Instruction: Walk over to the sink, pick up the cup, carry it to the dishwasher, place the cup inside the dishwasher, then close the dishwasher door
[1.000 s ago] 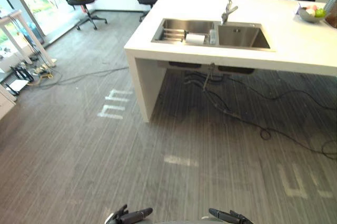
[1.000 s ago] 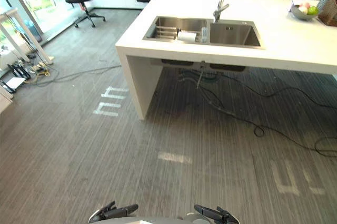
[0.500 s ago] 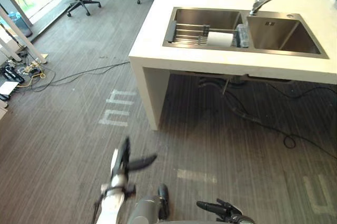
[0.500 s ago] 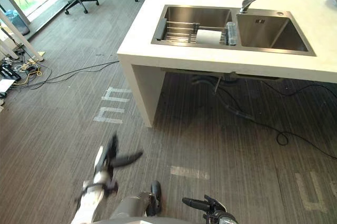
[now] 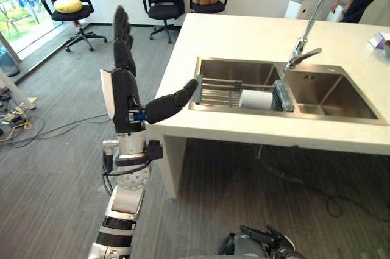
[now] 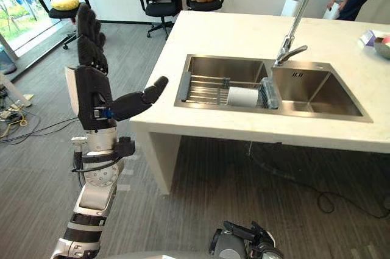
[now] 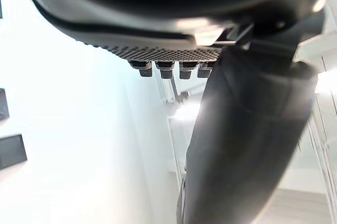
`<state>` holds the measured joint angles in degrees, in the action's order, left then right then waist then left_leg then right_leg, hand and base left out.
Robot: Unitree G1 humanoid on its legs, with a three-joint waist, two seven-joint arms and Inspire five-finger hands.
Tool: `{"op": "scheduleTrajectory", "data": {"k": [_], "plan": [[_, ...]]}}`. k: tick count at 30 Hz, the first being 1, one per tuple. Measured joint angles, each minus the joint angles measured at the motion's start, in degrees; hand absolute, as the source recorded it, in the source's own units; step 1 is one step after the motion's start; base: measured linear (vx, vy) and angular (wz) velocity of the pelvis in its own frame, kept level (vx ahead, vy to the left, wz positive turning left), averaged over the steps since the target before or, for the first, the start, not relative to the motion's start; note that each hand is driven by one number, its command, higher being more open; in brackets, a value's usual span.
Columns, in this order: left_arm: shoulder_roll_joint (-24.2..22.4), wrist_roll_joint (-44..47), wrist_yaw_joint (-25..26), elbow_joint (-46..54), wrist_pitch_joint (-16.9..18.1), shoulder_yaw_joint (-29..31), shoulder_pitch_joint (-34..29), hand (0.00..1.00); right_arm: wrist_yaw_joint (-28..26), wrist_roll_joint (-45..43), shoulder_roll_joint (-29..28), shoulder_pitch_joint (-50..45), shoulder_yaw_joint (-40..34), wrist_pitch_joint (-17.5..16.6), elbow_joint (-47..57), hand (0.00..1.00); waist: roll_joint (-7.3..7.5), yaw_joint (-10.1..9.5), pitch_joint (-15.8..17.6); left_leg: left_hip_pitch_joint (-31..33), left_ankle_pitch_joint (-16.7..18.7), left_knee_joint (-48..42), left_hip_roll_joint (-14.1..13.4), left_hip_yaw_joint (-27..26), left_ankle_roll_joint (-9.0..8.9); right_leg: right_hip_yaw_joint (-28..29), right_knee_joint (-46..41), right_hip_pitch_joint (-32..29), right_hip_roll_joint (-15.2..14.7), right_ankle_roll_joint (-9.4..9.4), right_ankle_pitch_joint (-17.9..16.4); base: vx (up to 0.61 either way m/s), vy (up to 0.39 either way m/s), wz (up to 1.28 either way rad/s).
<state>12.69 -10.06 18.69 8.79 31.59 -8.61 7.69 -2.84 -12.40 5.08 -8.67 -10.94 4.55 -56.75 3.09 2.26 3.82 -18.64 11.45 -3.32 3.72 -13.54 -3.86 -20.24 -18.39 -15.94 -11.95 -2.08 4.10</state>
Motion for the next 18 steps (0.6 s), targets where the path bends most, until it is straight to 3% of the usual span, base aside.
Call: {"op": "scheduleTrajectory", "data": {"k": [1, 2, 3, 6, 8, 9, 11, 12, 13, 14, 15, 16, 18], "plan": [[-1.4, -1.4, -0.6, 0.1, -0.2, -1.0, -0.6, 1.00, -0.8, 0.4, 2.2, 0.6, 0.5, 0.1, -0.3, 1.00, -3.71, 0.09, -0.3, -0.4, 1.7, -0.9, -3.5, -1.2, -0.01, 0.3, 0.0, 0.7, 3.5, -0.97, -0.1, 0.44, -0.242, -0.29], [-1.6, -2.3, -1.5, 0.1, -0.5, -1.9, -0.1, 1.00, -0.7, 0.6, 2.7, 0.8, 0.6, 0.2, -0.8, 1.00, -4.18, 0.03, -0.2, -0.3, 2.0, -1.5, -4.4, -1.3, -0.19, 0.6, 1.5, 1.4, 4.9, -0.59, -0.5, 0.38, -0.242, -0.47], [-2.0, -3.9, -2.8, 0.1, -0.6, -3.5, 0.9, 1.00, -1.0, 0.8, 3.0, 1.5, 0.2, 0.5, -1.8, 1.00, -5.71, 0.06, 0.0, -0.5, 2.1, -2.2, -6.1, -1.5, -0.11, 0.7, 3.2, 2.4, 7.2, -1.05, -0.7, 0.37, -0.290, -0.41], [-1.6, -6.1, -6.2, 0.1, -2.4, -5.3, 2.3, 1.00, -1.7, 1.4, 3.4, 1.9, 0.4, 0.8, -2.5, 1.00, -6.51, 0.20, 0.1, 0.1, 2.1, -7.0, -8.7, -2.6, -0.13, 2.3, 5.9, 4.2, 11.2, -1.94, -1.4, 0.25, -0.190, -0.52], [-1.2, -7.0, -7.9, 0.6, -4.9, -5.7, 2.3, 1.00, -2.1, 1.7, 3.8, 1.7, 1.6, 1.5, -2.4, 1.00, -6.73, 0.20, 0.0, 3.6, 2.0, -17.4, -10.8, -3.4, -0.18, 3.9, 8.7, 6.2, 13.1, -1.79, -1.7, 0.23, -0.143, -0.51], [-1.1, -7.0, -9.1, 1.4, -6.8, -6.1, 2.4, 1.00, -2.3, 1.8, 4.5, 1.7, 2.4, 2.1, -2.3, 1.00, -7.52, 0.20, -0.1, 7.2, 1.5, -25.7, -12.9, -3.5, 0.00, 4.3, 10.1, 7.2, 14.4, -1.90, -1.8, 0.21, -0.083, -0.33], [-0.8, -7.0, -10.3, 2.2, -8.3, -7.1, 2.5, 1.00, -2.6, 1.8, 5.8, 1.8, 4.0, 2.9, -2.3, 1.00, -9.20, 0.06, 0.4, 13.2, -3.4, -40.4, -17.0, -4.0, 4.42, 4.7, 13.6, 10.4, 16.9, -2.60, -2.2, 0.22, -0.067, -0.32], [-0.1, -7.4, -10.9, 2.2, -9.1, -7.8, 2.6, 1.00, -2.5, 2.0, 6.2, 1.8, 4.9, 3.6, -2.4, 1.00, -9.35, -0.51, 0.7, 16.2, -6.6, -47.4, -18.7, -3.1, 4.92, 5.6, 15.7, 12.6, 17.7, -3.58, -1.8, 0.22, -0.054, -0.42], [0.7, -8.2, -12.3, 2.2, -9.8, -8.3, 2.6, 1.00, -2.4, 2.6, 6.4, 2.0, 5.2, 4.3, -2.9, 1.00, -9.39, -1.09, 0.9, 19.2, -1.9, -51.7, -18.9, -1.1, 3.74, 6.8, 16.7, 14.7, 18.3, -4.37, -1.8, 0.26, -0.056, -0.60], [1.4, -8.9, -13.3, 2.2, -10.4, -8.8, 2.6, 1.00, -2.4, 3.1, 6.4, 2.4, 5.4, 4.6, -4.0, 1.00, -8.80, -1.57, 1.3, 20.1, 3.1, -49.1, -17.3, -0.9, 2.64, 8.2, 17.6, 16.7, 17.9, -4.44, -1.9, 0.22, -0.048, -0.57], [1.8, -9.4, -13.9, 2.3, -10.6, -8.8, 2.6, 1.00, -2.4, 3.1, 6.4, 2.5, 5.5, 4.7, -4.5, 1.00, -8.49, -1.75, 1.5, 20.1, 4.8, -45.8, -16.2, -0.9, 2.06, 9.0, 17.9, 17.3, 17.7, -4.20, -1.6, 0.20, -0.026, -0.61], [2.7, -9.7, -14.5, 2.5, -10.9, -9.2, 2.9, 1.00, -2.5, 3.4, 6.7, 2.5, 5.6, 4.8, -5.1, 1.00, -8.56, -2.24, 1.3, 19.9, 6.2, -36.8, -14.5, -1.2, 1.55, 10.5, 18.4, 18.2, 17.4, -4.13, -1.9, 0.18, 0.013, -0.53], [3.8, -10.3, -15.3, 3.3, -11.5, -10.2, 4.9, 1.00, -2.9, 3.9, 7.1, 2.5, 5.8, 4.8, -5.3, 1.00, -9.16, -2.12, 0.8, 19.6, 5.0, -24.3, -13.0, -2.2, 2.02, 11.2, 19.0, 18.4, 17.5, -3.85, -1.9, 0.21, 0.061, -0.31]]}}
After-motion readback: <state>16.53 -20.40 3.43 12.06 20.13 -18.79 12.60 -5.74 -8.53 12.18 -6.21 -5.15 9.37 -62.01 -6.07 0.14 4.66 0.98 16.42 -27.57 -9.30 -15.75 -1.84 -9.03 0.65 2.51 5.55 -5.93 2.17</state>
